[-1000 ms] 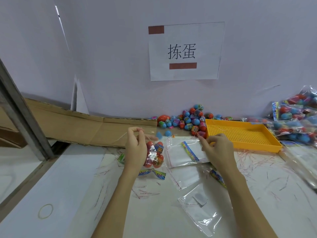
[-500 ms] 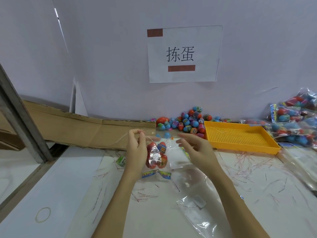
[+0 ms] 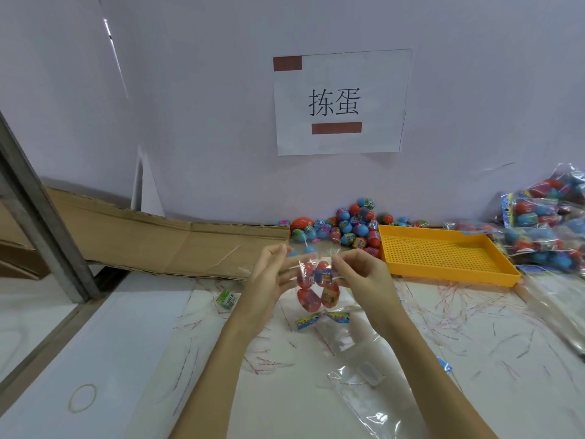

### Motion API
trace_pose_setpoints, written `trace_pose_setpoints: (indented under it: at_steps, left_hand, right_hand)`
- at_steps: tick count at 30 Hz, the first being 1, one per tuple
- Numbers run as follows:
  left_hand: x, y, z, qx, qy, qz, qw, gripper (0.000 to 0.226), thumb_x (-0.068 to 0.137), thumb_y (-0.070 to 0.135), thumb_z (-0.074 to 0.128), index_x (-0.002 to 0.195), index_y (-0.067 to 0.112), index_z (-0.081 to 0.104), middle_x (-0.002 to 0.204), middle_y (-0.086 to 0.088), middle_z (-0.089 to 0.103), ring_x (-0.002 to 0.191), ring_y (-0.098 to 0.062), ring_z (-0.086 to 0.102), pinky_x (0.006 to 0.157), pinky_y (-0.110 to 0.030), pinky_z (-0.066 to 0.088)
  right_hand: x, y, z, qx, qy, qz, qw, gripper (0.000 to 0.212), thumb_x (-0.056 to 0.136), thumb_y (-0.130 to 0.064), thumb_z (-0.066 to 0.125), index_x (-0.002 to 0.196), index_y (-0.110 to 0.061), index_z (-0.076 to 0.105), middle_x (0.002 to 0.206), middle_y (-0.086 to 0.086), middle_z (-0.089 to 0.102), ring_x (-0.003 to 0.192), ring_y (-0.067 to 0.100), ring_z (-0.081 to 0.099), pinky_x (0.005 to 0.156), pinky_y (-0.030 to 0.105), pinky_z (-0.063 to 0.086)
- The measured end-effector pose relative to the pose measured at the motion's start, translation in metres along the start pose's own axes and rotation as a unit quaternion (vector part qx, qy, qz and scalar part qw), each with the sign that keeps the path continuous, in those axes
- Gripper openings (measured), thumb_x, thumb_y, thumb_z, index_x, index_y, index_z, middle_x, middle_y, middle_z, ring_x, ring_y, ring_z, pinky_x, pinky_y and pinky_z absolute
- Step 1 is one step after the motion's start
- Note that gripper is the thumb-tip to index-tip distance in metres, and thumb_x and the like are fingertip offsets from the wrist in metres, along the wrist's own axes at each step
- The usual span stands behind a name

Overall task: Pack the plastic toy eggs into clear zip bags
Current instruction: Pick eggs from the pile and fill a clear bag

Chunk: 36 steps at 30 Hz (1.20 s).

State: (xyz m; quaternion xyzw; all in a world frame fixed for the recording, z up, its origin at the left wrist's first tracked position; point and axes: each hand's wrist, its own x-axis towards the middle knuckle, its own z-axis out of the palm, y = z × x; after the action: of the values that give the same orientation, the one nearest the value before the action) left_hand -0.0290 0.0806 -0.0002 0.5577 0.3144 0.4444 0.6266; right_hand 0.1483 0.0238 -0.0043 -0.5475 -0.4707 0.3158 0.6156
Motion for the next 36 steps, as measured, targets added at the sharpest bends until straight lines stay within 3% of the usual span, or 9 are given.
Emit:
trace_pose_setpoints:
  at_steps: [5,8,14,21,26,32,36]
  left_hand:
    - [-0.002,-0.002,-0.003,0.063,0.010,0.013,0.998,0.016,0.106,0.014,0.055,0.114,0.003,0.065,0.108,-0.007,0.079,0.102,-0.023,0.076,0.082,-0.025,0.060]
    - [-0.002,-0.003,0.000,0.084,0.027,0.027,0.996,0.014,0.104,0.009,0.058,0.111,0.002,0.068,0.106,-0.005,0.080,0.100,-0.020,0.077,0.083,-0.027,0.061]
    - [-0.003,-0.002,-0.008,0.055,0.113,0.016,0.992,0.012,0.094,0.011,0.073,0.104,0.011,0.080,0.088,-0.008,0.079,0.077,-0.015,0.075,0.065,-0.016,0.055]
    - [-0.004,0.002,-0.012,0.037,0.100,0.008,0.994,0.017,0.088,0.011,0.079,0.105,0.014,0.081,0.093,-0.008,0.081,0.080,-0.021,0.078,0.066,-0.020,0.059]
    - [-0.005,0.004,-0.017,0.031,0.074,-0.014,0.997,0.020,0.080,0.021,0.084,0.100,0.018,0.084,0.097,-0.008,0.081,0.089,-0.023,0.078,0.072,-0.023,0.060]
    - [-0.006,0.004,-0.026,0.047,0.049,0.016,0.998,0.027,0.073,0.030,0.084,0.100,0.027,0.084,0.100,-0.006,0.081,0.093,-0.022,0.078,0.077,-0.027,0.063]
    - [-0.006,0.002,-0.031,0.067,0.038,0.045,0.996,0.022,0.077,0.024,0.083,0.099,0.025,0.085,0.101,-0.007,0.081,0.097,-0.023,0.078,0.086,-0.034,0.064]
  right_hand:
    - [0.000,0.001,-0.003,-0.031,0.005,0.004,1.000,0.003,0.095,-0.021,0.072,0.092,-0.022,0.072,0.082,-0.009,0.074,0.076,0.007,0.071,0.060,0.016,0.054]
    - [0.001,0.000,-0.004,-0.064,0.006,-0.007,0.998,0.004,0.093,-0.027,0.073,0.090,-0.025,0.074,0.081,-0.014,0.074,0.076,0.006,0.070,0.058,0.017,0.055]
    - [0.000,-0.004,-0.016,-0.037,0.016,-0.011,0.999,0.006,0.090,-0.022,0.077,0.090,-0.017,0.080,0.080,-0.002,0.077,0.078,0.016,0.072,0.067,0.021,0.059]
    - [0.000,-0.007,-0.020,-0.024,0.012,0.009,1.000,0.007,0.089,-0.021,0.078,0.096,-0.019,0.080,0.083,-0.004,0.078,0.077,0.013,0.073,0.065,0.018,0.057]
    - [0.000,-0.007,-0.029,-0.008,-0.026,0.024,0.999,0.011,0.086,-0.027,0.079,0.095,-0.022,0.082,0.089,-0.002,0.079,0.087,0.011,0.074,0.072,0.018,0.058]
    - [0.000,-0.008,-0.033,0.053,-0.068,0.014,0.996,0.017,0.085,-0.020,0.080,0.101,-0.022,0.082,0.097,0.005,0.079,0.093,0.020,0.076,0.077,0.019,0.057]
    - [0.000,-0.007,-0.034,0.053,-0.082,0.006,0.995,0.015,0.089,-0.008,0.076,0.097,-0.018,0.082,0.098,0.008,0.079,0.093,0.021,0.075,0.080,0.021,0.057]
